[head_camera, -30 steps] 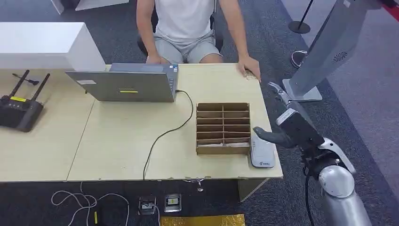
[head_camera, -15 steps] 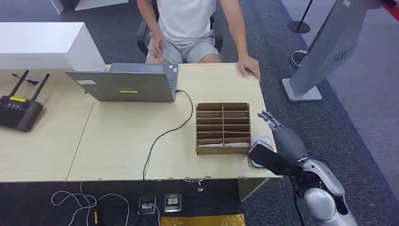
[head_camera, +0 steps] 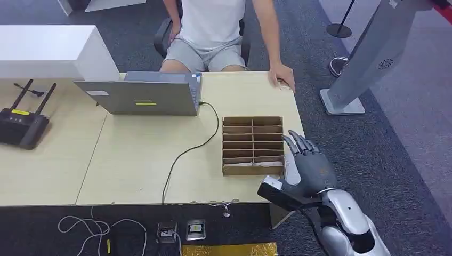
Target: Pass the card to the sensor for recognition and then transmit it.
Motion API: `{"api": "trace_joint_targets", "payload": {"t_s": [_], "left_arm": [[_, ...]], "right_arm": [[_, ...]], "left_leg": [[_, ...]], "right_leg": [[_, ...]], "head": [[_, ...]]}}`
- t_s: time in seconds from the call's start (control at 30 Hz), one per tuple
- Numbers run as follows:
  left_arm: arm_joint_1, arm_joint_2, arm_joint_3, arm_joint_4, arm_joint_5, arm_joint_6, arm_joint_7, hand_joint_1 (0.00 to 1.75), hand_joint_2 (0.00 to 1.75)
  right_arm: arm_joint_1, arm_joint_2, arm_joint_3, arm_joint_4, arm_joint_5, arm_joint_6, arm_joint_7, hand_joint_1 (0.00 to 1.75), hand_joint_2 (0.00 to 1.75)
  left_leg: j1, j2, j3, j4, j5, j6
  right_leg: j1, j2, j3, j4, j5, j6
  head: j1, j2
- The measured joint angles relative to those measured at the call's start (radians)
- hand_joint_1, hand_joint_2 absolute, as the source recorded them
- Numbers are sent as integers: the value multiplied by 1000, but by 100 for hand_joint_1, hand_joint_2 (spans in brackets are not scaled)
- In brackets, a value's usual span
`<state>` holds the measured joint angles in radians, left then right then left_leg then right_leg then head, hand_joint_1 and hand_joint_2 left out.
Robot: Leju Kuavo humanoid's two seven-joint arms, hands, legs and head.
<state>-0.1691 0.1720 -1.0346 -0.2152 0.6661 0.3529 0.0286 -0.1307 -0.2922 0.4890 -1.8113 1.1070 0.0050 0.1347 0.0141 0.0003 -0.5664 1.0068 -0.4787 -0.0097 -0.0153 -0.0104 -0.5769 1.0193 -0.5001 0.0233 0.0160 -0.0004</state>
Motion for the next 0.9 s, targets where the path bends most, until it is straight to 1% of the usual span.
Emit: {"api": "trace_joint_targets", "payload": {"t_s": [0.1, 0.23, 0.3, 0.43, 0.63, 0.83, 0.9], "left_arm": [[0, 0, 0, 0, 1, 1, 0, 0, 0], [-1, -1, 0, 0, 3, 5, 1, 0, 0], [-1, -1, 0, 0, 3, 6, 3, 0, 0], [-1, -1, 0, 0, 3, 10, 3, 0, 0], [-1, -1, 0, 0, 2, 11, 3, 0, 0], [-2, -2, 0, 0, 2, 14, 3, 0, 0], [-2, -3, 0, 0, 2, 15, 3, 0, 0]], "right_arm": [[0, 11, 25, 19, 1, -14, 3, 0, 175], [-1, 24, 52, 74, 12, -93, 0, 0, 175], [-4, 32, 58, 100, 10, -121, -3, 0, 175], [-12, 51, 77, 154, -6, -133, -20, 0, 175], [-24, 71, 92, 205, -12, -155, -25, 0, 175], [-42, 94, 93, 274, -39, -246, -57, 0, 175], [-48, 101, 93, 295, -44, -266, -65, 0, 175]], "left_leg": [[0, 0, 0, 0, 0, 0], [0, 0, 0, 0, 0, 0], [0, 0, 0, 0, 0, 0], [0, 0, 0, 0, 0, 0], [0, 0, 0, 0, 0, 0], [0, 0, 0, 0, 0, 0], [0, 0, 0, 0, 0, 0]], "right_leg": [[0, 0, 0, 0, 0, 0], [0, 0, 0, 0, 0, 0], [0, 0, 0, 0, 0, 0], [0, 0, 0, 0, 0, 0], [0, 0, 0, 0, 0, 0], [0, 0, 0, 0, 0, 0], [0, 0, 0, 0, 0, 0]], "head": [[0, 0], [0, 0], [1, 0], [0, 0], [0, 0], [0, 0], [0, 0]]}}
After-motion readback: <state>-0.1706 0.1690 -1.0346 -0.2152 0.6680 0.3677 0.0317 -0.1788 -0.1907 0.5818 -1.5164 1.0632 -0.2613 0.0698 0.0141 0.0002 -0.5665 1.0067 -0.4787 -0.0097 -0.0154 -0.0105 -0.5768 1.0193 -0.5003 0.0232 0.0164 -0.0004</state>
